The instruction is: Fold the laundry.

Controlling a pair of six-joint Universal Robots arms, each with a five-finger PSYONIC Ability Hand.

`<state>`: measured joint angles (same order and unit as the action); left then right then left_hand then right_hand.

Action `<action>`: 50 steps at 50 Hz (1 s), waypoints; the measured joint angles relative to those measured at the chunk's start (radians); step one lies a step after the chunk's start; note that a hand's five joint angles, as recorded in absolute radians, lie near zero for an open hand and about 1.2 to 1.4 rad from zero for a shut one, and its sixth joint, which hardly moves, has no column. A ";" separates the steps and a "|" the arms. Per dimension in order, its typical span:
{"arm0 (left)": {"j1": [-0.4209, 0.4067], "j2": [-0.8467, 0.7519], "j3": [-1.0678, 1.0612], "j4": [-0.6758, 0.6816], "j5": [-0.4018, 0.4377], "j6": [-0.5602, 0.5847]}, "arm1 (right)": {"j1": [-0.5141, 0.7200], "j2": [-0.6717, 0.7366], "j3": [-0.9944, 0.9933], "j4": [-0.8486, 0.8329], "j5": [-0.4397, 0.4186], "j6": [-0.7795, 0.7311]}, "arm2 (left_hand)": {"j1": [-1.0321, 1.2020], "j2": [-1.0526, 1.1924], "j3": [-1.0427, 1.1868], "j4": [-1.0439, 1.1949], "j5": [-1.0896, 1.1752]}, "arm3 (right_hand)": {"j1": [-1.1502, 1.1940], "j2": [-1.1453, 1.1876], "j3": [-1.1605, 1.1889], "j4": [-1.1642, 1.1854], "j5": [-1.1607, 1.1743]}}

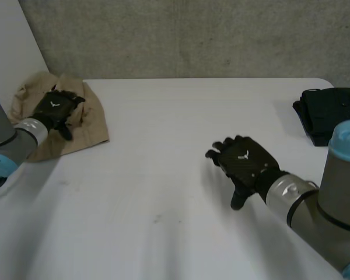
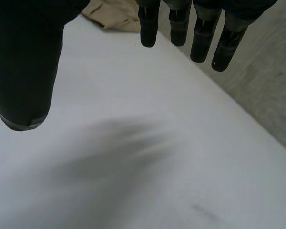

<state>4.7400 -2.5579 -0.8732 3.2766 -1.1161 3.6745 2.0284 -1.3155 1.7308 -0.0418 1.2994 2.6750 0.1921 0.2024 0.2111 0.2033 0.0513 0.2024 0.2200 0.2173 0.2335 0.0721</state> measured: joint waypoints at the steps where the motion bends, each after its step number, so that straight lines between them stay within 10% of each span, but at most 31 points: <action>1: -0.002 -0.018 0.022 -0.001 0.011 -0.001 | -0.002 0.000 0.014 -0.005 0.000 -0.002 | 0.000 0.000 0.000 0.000 0.000 | 0.000 0.000 0.000 0.000 0.000; 12: -0.023 -0.116 0.164 -0.085 0.045 -0.009 | -0.049 -0.017 0.100 -0.047 -0.003 -0.003 | 0.235 0.213 0.196 0.208 0.185 | 0.000 0.000 0.000 0.000 0.000; 23: -0.059 -0.108 0.141 -0.144 0.067 -0.010 | -0.109 -0.026 0.113 -0.056 -0.013 -0.003 | 0.837 0.904 0.892 0.906 0.863 | 0.000 0.000 0.000 0.000 0.000; 38: -0.159 0.065 0.024 -0.141 -0.065 -0.021 | -0.110 -0.064 0.109 -0.054 -0.007 -0.002 | 0.904 0.987 0.968 0.993 0.944 | 0.000 0.000 0.000 0.000 0.000; 50: -0.454 0.498 -0.331 -0.135 -0.050 -0.394 | -0.199 -0.150 0.089 -0.052 -0.002 0.009 | 0.934 0.992 0.977 0.994 0.944 | 0.000 0.000 0.000 0.000 0.000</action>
<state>4.2858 -2.0600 -1.2040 3.1418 -1.1661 3.2804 1.8296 -1.4652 1.8201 -0.0943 1.2969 2.6836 1.1265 1.1945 1.1885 1.1969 0.9950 0.2023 0.2200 0.2173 0.2335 0.0721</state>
